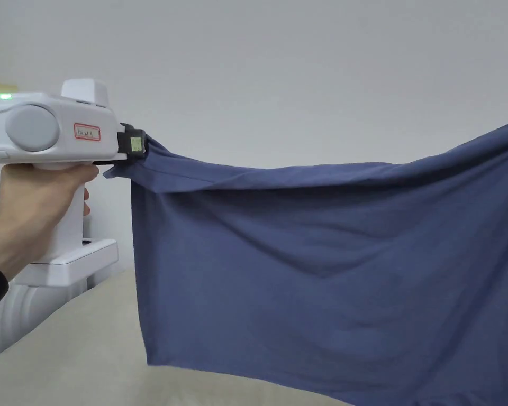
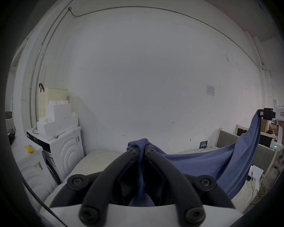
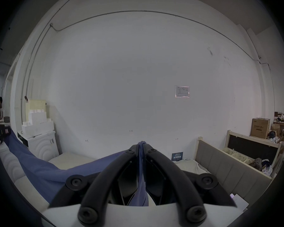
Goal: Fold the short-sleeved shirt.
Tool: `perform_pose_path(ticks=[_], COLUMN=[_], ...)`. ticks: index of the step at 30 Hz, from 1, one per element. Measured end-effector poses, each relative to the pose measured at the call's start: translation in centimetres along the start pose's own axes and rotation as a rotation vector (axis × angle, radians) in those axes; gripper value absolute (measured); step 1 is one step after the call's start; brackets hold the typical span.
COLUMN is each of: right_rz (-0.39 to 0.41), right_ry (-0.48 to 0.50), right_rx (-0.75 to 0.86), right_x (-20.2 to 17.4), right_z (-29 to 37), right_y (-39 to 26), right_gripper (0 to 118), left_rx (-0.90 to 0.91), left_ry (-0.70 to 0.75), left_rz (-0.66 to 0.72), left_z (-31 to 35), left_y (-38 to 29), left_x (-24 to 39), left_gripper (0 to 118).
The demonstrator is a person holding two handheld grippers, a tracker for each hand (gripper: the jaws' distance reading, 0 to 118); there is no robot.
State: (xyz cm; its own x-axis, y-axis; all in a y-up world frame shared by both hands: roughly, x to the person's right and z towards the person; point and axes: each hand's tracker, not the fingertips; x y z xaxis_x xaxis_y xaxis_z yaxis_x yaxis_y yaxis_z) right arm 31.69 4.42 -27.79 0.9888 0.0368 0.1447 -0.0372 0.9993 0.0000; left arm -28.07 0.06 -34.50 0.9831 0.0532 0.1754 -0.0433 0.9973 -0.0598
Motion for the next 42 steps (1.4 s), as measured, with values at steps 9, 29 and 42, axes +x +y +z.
perform_pose_path(ticks=[9,29,42], right_rz=[0.000,0.073,0.093], right_ry=[0.005,-0.012,-0.032], right_rx=[-0.013,-0.095,-0.077], right_x=[-0.3,-5.2,-6.4], right_z=[-3.1,-23.0,-29.3], right_y=[-1.1,-4.5,-7.9], right_gripper=[3,3,3], left_rx=[-0.018,-0.122,-0.138], left_ry=[0.004,0.091,0.114], left_rz=[-0.010,0.038,0.078], left_z=[1.7,-9.4,-10.2], left_y=[-0.7,-3.5,-9.0], left_x=[4.1,4.4,8.3], left_gripper=[3,3,3])
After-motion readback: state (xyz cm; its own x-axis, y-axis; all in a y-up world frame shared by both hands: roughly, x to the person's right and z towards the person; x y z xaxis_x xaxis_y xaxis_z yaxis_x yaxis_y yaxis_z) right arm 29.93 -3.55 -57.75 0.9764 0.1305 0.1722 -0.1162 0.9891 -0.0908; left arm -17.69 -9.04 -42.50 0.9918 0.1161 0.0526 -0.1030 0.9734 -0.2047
